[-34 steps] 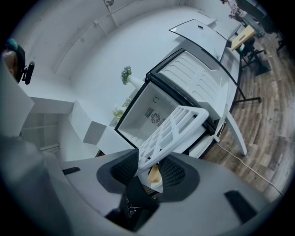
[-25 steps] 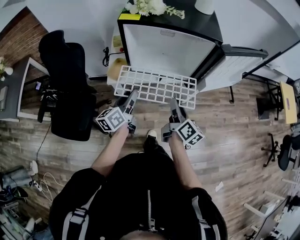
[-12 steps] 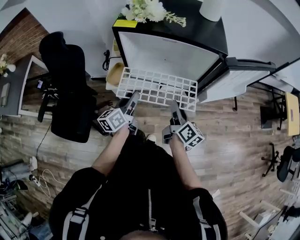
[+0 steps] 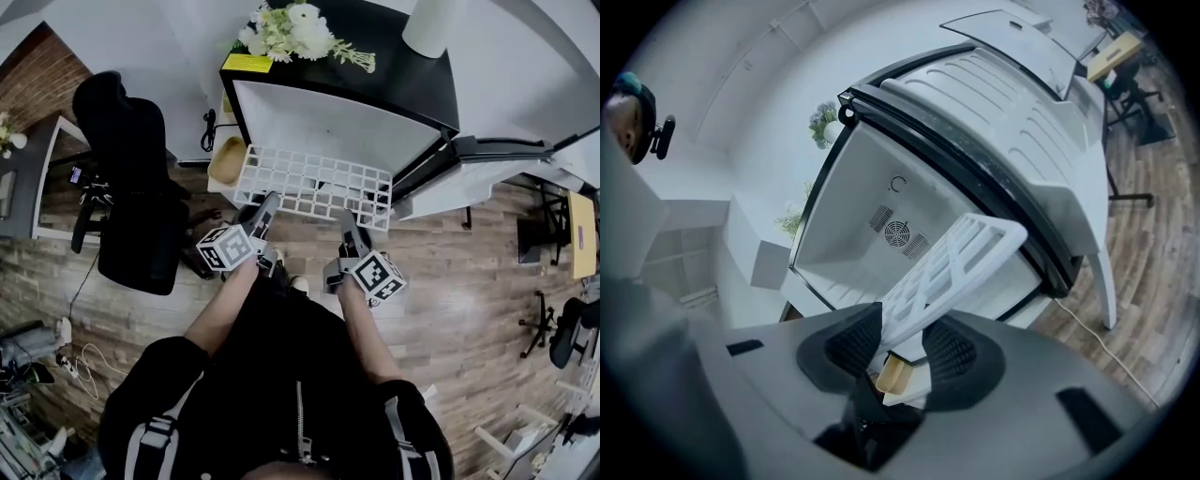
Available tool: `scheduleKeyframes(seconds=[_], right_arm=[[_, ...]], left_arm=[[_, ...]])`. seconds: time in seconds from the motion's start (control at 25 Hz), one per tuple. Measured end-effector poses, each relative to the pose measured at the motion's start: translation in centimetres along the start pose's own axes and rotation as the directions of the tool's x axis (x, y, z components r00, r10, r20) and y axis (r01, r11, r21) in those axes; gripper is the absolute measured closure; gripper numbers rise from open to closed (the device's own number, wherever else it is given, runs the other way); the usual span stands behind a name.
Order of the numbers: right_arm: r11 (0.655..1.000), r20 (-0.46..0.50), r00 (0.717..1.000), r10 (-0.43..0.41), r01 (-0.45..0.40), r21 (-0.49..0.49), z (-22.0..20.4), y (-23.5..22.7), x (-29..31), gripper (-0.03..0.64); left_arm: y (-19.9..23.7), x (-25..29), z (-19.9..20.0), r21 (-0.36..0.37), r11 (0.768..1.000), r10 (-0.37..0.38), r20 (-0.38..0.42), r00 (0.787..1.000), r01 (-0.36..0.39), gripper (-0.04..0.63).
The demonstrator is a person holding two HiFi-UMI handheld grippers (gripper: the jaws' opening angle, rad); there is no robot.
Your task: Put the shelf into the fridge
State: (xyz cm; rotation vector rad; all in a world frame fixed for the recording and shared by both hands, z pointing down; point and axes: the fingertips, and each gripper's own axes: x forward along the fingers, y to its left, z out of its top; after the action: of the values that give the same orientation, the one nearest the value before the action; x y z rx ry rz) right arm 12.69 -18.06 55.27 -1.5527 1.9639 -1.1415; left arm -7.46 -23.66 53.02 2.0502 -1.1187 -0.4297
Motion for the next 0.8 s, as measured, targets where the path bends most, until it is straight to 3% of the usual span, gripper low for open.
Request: scheduleKeyframes(seconds=[0.8], right_arm=[[0.999, 0.023, 0.999, -0.034, 0.034, -0.022, 1.5, -0.8, 2.1, 0.470]], left_arm=[[1.7, 3.1, -0.2, -0.028, 1.000, -0.003, -0.036, 0.999, 0.002, 0.444]])
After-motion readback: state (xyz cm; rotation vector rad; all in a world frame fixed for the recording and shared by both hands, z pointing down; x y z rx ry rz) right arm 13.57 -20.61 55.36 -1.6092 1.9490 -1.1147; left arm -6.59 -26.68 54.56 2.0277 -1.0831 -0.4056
